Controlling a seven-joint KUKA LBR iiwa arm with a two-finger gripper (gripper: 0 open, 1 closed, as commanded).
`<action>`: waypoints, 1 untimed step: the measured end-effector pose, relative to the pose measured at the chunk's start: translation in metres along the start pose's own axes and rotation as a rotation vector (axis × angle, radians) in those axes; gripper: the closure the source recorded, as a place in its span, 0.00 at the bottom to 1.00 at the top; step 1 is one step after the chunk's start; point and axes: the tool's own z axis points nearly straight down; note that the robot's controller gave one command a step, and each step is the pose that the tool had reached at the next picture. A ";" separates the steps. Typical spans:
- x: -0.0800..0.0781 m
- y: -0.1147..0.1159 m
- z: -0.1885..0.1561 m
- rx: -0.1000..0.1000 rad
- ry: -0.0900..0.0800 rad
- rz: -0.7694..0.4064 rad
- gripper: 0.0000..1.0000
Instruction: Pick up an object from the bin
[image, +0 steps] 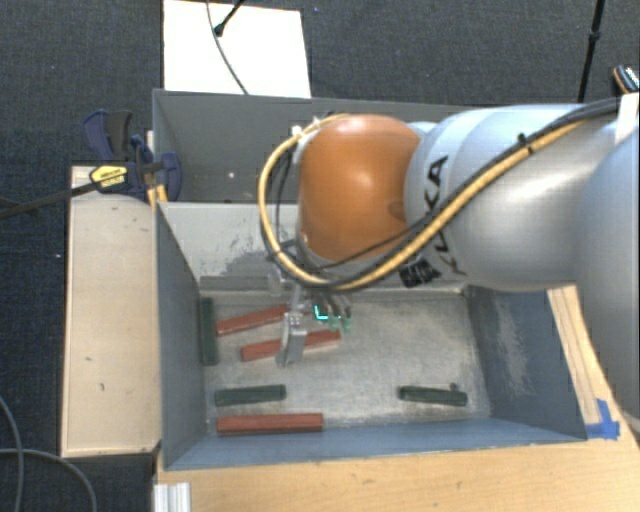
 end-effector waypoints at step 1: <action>-0.037 0.012 0.136 0.001 -0.003 -0.643 0.00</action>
Offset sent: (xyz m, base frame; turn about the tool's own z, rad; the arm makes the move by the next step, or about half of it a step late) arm 0.0371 0.0122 -0.1352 -0.6441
